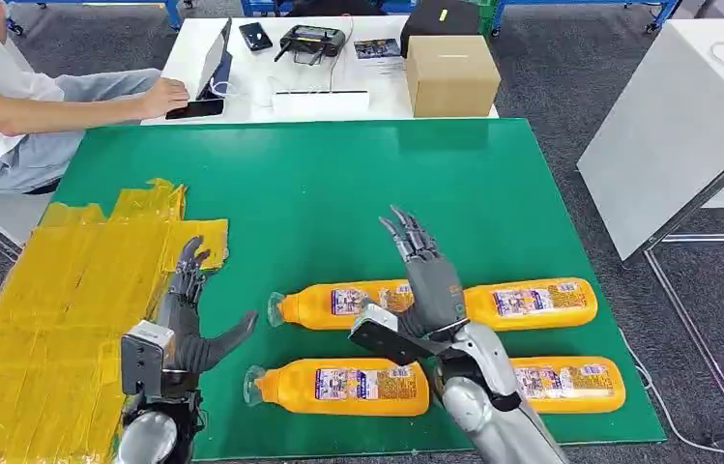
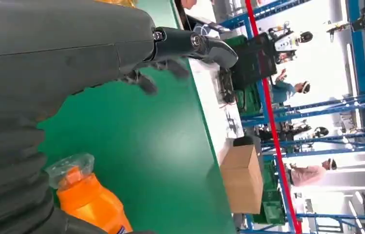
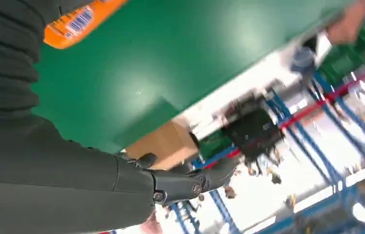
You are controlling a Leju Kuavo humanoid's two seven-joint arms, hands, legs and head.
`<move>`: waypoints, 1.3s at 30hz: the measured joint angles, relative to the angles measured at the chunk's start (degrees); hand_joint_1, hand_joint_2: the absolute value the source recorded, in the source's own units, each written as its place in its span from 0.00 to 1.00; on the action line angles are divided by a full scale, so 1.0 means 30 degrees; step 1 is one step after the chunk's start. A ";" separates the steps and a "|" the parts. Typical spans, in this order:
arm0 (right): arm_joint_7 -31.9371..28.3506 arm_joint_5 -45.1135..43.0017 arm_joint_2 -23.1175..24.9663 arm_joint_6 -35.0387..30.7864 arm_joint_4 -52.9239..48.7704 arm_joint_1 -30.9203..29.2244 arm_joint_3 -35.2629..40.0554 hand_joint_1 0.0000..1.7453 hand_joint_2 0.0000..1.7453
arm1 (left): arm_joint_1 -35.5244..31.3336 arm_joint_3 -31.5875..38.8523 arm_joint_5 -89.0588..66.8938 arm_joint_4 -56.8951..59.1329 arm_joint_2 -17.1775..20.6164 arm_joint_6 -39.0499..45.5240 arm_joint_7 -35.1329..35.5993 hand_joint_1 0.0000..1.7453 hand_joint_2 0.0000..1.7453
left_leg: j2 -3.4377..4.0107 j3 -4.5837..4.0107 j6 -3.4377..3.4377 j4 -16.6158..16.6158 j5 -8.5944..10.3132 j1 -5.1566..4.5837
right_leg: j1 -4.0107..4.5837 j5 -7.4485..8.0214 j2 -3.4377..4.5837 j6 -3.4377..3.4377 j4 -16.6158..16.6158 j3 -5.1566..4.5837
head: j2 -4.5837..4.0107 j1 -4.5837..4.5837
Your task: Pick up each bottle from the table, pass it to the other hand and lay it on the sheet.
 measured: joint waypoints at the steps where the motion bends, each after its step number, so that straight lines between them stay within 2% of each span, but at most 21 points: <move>1: 0.0087 0.0180 -0.0101 0.0238 0.0216 -0.0191 0.0151 0.00 1.00 | -0.0018 0.0022 -0.0008 0.0000 -0.0029 -0.0036 0.0007 0.00 1.00 | 0.0000 0.0000 0.0000 0.0000 0.0000 0.0000 | 0.0000 0.0000 0.0000 0.0000 0.0000 0.0000 | 0.0000 0.0000; 8: 0.0174 0.0749 -0.0758 0.2200 0.1574 -0.1352 0.1457 0.00 1.00 | -0.0174 0.0350 -0.0007 0.0058 -0.0240 -0.0503 0.0022 0.00 1.00 | -0.0003 0.0000 0.0001 0.0000 0.0000 0.0000 | -0.0001 0.0000 -0.0002 0.0000 -0.0001 0.0000 | 0.0000 0.0000; 22: 0.0581 0.0771 -0.1522 0.3438 0.4281 -0.2935 0.3022 0.00 1.00 | -0.0526 0.0379 0.0138 0.0495 -0.0466 -0.0640 0.0036 0.00 1.00 | 0.0000 -0.0001 0.0000 0.0003 0.0000 -0.0001 | -0.0001 0.0004 0.0001 0.0004 0.0000 -0.0002 | 0.0000 0.0000; 39: 0.1252 0.2010 -0.0809 0.3664 0.8515 -0.5407 0.4261 0.00 1.00 | -0.0914 0.0350 0.0306 0.1136 -0.0685 -0.0838 0.0059 0.00 1.00 | 0.0003 0.0000 0.0001 0.0006 0.0003 0.0000 | 0.0001 0.0007 0.0004 0.0006 0.0002 -0.0003 | 0.0000 0.0000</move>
